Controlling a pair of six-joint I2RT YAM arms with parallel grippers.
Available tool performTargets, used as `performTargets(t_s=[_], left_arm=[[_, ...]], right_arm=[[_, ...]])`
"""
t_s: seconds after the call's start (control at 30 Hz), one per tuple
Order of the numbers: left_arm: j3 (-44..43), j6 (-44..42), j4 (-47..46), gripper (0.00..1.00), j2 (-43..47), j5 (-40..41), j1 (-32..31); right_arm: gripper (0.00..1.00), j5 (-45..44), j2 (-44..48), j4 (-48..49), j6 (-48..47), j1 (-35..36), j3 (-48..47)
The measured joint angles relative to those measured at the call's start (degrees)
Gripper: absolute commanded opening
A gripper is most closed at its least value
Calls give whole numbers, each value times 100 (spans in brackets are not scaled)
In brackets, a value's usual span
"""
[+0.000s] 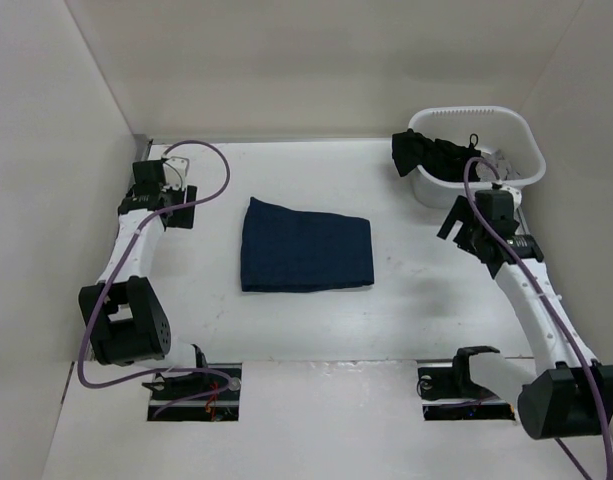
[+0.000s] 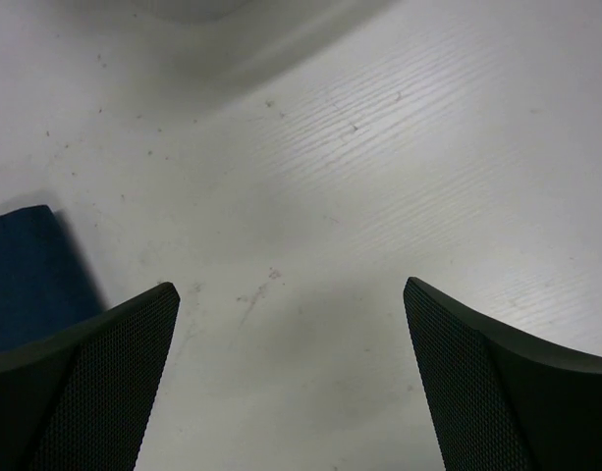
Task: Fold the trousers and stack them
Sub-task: Fold the trousers
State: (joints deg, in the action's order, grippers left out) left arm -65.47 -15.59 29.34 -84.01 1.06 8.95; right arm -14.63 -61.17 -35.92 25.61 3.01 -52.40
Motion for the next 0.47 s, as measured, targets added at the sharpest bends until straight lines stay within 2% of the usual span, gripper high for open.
performTargets(t_s=[0.27, 0.47], left_arm=[[0, 48, 0, 65, 0, 74, -177], [0, 52, 0, 65, 4, 111, -186]], right_arm=[[100, 28, 461, -90, -341, -507, 118], [100, 57, 553, -131, -472, -605, 149]])
